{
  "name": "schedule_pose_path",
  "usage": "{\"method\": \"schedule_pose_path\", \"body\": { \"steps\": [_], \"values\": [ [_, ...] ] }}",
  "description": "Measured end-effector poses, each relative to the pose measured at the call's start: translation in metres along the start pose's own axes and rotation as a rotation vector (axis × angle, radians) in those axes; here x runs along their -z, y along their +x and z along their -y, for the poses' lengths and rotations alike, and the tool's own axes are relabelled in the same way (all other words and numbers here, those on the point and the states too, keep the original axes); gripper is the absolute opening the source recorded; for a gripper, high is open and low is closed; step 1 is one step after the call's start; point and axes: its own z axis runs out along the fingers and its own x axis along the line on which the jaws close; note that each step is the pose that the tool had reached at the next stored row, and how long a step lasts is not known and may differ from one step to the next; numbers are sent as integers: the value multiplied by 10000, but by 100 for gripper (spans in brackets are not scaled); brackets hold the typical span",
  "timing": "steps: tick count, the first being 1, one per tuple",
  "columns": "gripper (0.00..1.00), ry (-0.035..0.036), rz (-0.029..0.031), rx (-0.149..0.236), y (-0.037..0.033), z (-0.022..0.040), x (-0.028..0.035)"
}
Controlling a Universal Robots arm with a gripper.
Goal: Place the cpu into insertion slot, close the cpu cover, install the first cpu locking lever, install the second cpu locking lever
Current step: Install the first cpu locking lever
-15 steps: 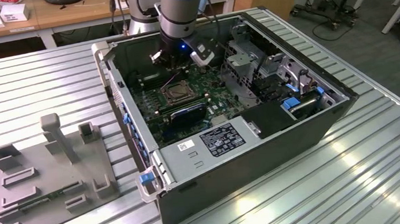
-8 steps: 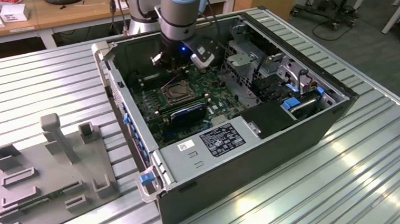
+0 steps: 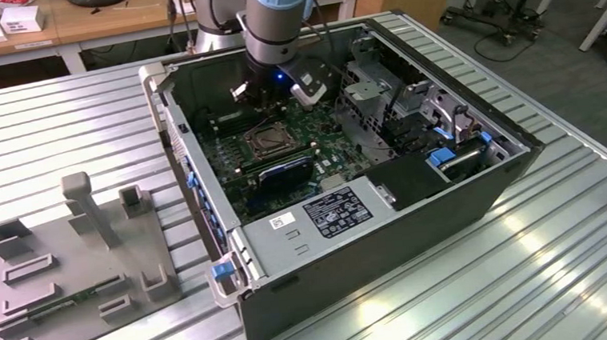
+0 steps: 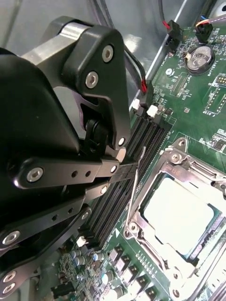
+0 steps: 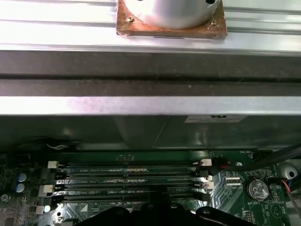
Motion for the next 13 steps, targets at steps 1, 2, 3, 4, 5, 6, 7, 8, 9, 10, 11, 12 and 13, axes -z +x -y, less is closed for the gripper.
{"method": "schedule_pose_path", "body": {
  "steps": [1,2,3,4,5,6,7,8,9,10,11,12,13],
  "values": [
    [11,0,4,1,-3,2,-7],
    [11,0,8,3,-6,5,-14],
    [11,0,13,4,-8,7,-21],
    [11,0,20,5,-9,9,-28],
    [11,0,26,7,-11,11,-34],
    [11,0,32,10,-12,13,-40],
    [11,-1,39,12,-13,15,-46],
    [11,-1,47,14,-14,17,-52],
    [11,-1,55,17,-15,19,-58],
    [11,-1,63,20,-15,21,-63],
    [11,-1,69,24,-16,24,-69],
    [11,-1,75,26,-17,28,-74],
    [11,-2,80,27,-18,31,-79]
  ]
}}
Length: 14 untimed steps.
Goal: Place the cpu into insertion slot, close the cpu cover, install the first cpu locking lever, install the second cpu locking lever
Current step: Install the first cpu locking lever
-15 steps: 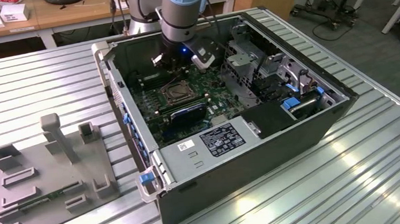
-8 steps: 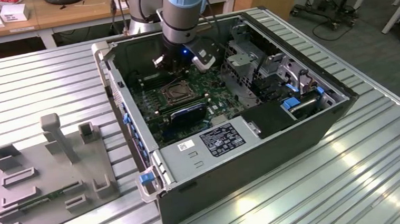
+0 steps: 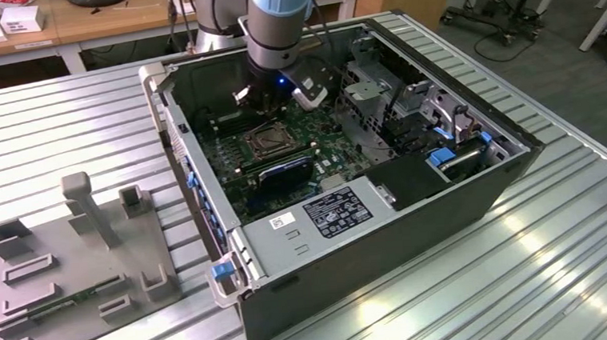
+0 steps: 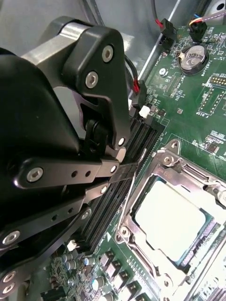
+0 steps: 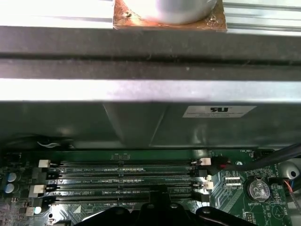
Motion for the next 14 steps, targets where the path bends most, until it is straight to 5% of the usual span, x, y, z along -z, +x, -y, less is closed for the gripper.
{"method": "schedule_pose_path", "body": {
  "steps": [14],
  "values": [
    [11,-2,70,22,-7,40,-77]
  ]
}}
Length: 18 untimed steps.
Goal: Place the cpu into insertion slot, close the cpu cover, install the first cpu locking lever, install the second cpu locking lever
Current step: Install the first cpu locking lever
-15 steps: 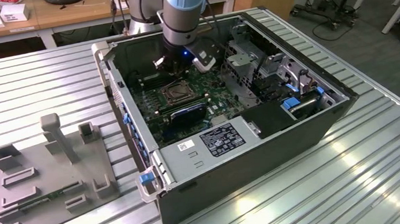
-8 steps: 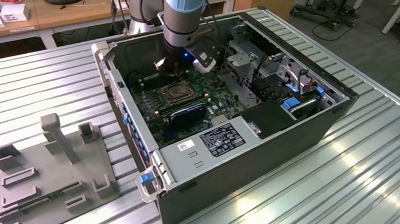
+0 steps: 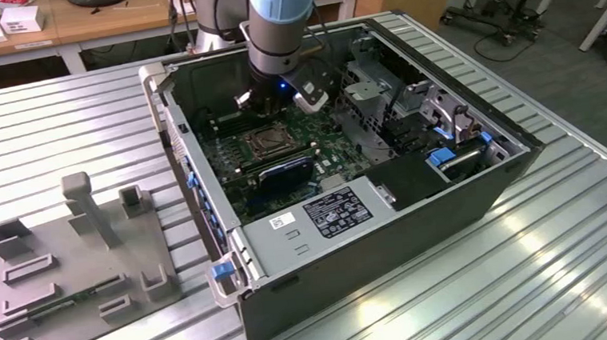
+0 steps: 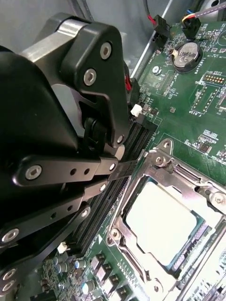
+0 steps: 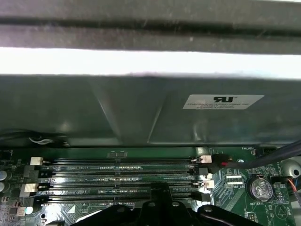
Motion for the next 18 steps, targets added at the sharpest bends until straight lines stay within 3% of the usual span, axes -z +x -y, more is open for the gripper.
{"method": "schedule_pose_path", "body": {
  "steps": [9,18],
  "values": [
    [11,1,4,1,-1,-1,4],
    [11,-1,4,2,-11,-48,125]
  ]
}}
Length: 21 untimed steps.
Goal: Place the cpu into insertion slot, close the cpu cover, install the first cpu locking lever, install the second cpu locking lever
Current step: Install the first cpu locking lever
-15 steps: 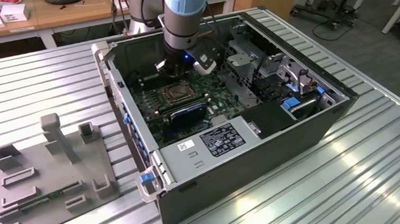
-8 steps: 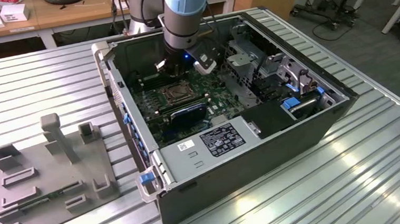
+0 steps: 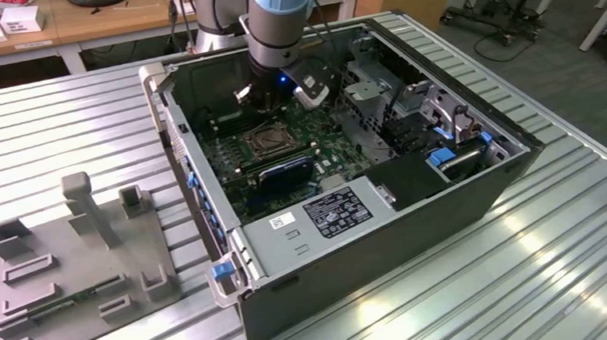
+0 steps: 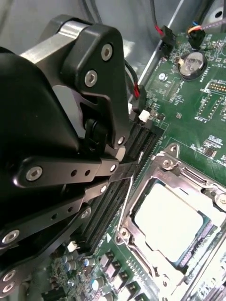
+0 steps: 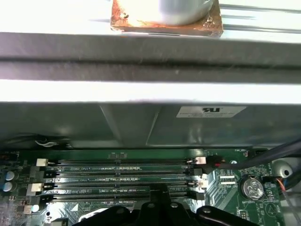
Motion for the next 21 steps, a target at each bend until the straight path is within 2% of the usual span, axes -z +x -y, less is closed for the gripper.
{"method": "schedule_pose_path", "body": {
  "steps": [3,4,6,8,10,15,21],
  "values": [
    [11,19,1,1,-2,-9,22],
    [11,67,2,3,-1,-9,22],
    [11,211,1,15,-1,-9,24],
    [11,314,4,25,-1,-9,23],
    [11,355,13,30,-1,-15,19],
    [11,378,30,37,2,-91,-9],
    [11,586,53,62,4,-122,-33]
  ]
}}
